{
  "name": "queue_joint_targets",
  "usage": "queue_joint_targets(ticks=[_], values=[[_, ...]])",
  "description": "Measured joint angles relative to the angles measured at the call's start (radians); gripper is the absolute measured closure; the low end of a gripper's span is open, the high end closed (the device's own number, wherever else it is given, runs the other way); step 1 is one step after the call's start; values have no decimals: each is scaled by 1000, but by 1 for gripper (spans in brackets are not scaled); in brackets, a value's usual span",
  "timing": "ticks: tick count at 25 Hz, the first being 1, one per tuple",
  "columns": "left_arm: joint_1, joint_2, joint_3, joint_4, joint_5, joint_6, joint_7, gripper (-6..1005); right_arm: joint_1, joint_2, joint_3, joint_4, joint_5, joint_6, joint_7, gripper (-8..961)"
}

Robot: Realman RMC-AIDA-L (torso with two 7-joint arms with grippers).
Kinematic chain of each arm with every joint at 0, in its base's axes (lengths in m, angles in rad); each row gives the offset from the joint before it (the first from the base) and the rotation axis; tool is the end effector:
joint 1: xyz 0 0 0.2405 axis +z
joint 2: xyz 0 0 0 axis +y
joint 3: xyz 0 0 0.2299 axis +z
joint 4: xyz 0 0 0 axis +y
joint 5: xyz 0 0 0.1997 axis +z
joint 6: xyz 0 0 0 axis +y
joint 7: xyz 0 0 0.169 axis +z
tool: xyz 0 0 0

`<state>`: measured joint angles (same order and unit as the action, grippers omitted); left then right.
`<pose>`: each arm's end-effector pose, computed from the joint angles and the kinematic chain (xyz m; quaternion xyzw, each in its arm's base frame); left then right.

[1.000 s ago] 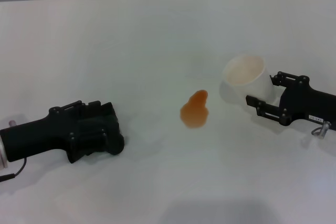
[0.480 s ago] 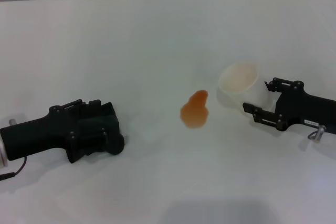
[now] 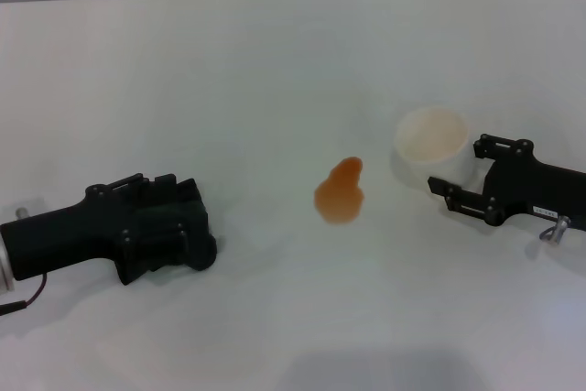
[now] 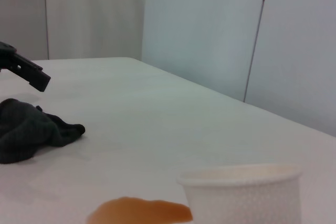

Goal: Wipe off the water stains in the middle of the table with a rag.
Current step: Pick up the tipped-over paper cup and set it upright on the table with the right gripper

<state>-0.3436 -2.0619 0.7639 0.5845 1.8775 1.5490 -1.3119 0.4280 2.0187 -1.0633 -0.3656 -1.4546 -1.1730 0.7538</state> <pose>-0.2725 0.2722 -0.0151 -0.9121 -0.2803 -0.2603 0.1473 0.2827 0.3189 -0.0365 -0.9304 0.1136 0.1842 0.2959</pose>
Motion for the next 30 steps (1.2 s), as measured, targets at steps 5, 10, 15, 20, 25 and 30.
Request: queue_joint_targets(ticks=[5, 10, 15, 20, 25, 30], values=[[0, -1, 0, 1, -5, -1, 0, 129, 0, -1, -7, -2, 0, 6, 2, 344], [0, -1, 0, 1, -8, -1, 0, 129, -1, -2, -10, -5, -2, 2, 3, 345], [0, 0, 0, 0, -10, -1, 0, 150, -2, -2, -11, -6, 0, 1, 4, 347], [0, 1, 0, -1, -12, -6, 0, 258, -1, -2, -11, -11, 0, 1, 12, 337], [0, 2, 0, -4, -12, -10, -1, 258, -1, -1, -10, -22, 1, 8, 15, 271], [0, 2, 0, -4, -12, -11, -1, 258, 2, -3, -26, -36, -5, 23, 63, 207]])
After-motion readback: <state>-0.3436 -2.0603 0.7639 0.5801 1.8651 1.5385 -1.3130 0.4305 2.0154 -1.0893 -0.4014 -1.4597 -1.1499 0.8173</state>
